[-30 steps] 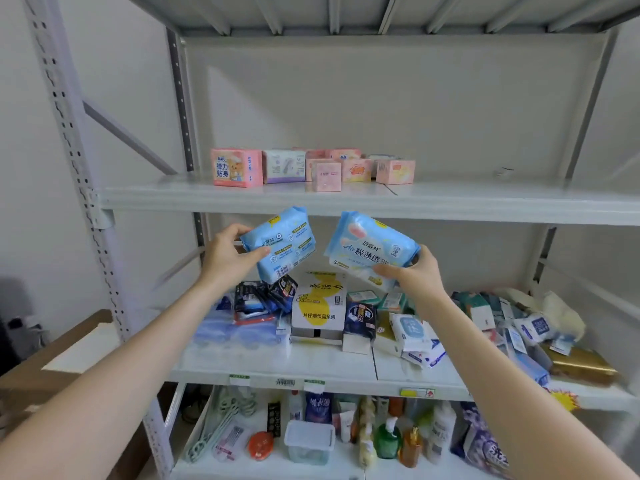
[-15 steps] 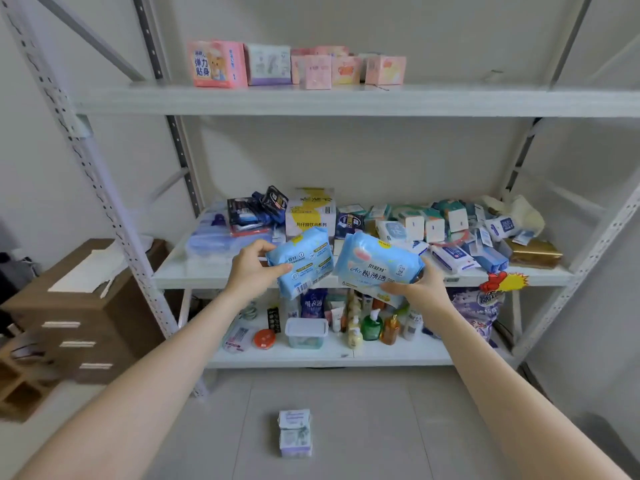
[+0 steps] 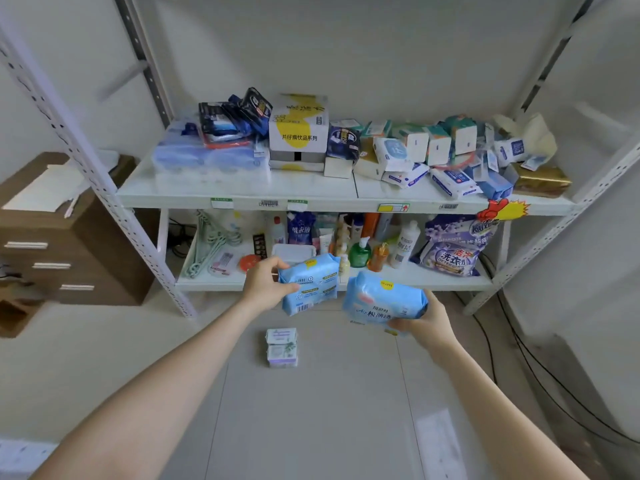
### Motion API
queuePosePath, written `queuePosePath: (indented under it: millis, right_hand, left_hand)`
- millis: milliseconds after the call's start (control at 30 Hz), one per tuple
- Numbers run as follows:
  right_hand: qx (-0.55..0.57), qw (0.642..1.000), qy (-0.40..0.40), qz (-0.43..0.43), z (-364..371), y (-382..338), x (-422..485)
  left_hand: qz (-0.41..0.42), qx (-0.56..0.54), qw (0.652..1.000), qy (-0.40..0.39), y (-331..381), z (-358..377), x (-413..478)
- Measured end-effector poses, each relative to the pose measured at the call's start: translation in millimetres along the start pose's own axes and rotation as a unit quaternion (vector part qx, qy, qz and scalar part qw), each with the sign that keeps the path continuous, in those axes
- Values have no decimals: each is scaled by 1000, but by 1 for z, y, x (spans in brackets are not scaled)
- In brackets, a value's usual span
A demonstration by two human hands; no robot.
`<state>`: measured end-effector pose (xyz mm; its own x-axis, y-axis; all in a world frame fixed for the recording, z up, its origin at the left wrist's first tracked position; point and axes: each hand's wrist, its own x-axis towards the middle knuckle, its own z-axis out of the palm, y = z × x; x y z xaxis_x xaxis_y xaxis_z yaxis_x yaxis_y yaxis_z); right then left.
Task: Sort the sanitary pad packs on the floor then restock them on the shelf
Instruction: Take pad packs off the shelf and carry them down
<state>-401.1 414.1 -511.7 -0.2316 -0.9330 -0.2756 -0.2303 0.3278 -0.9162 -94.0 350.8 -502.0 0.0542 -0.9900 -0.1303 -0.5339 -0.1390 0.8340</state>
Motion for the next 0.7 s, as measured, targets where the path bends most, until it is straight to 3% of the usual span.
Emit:
queuePosePath:
  millis: [333,700]
  right_hand:
    - [-33,997,-18,73,38,104,40]
    - [-9,990,-53,131,99,230,149]
  left_hand:
    - [-30,26,996,-74,-76,71,49]
    - [-83,66,986,-130,-193,178,161]
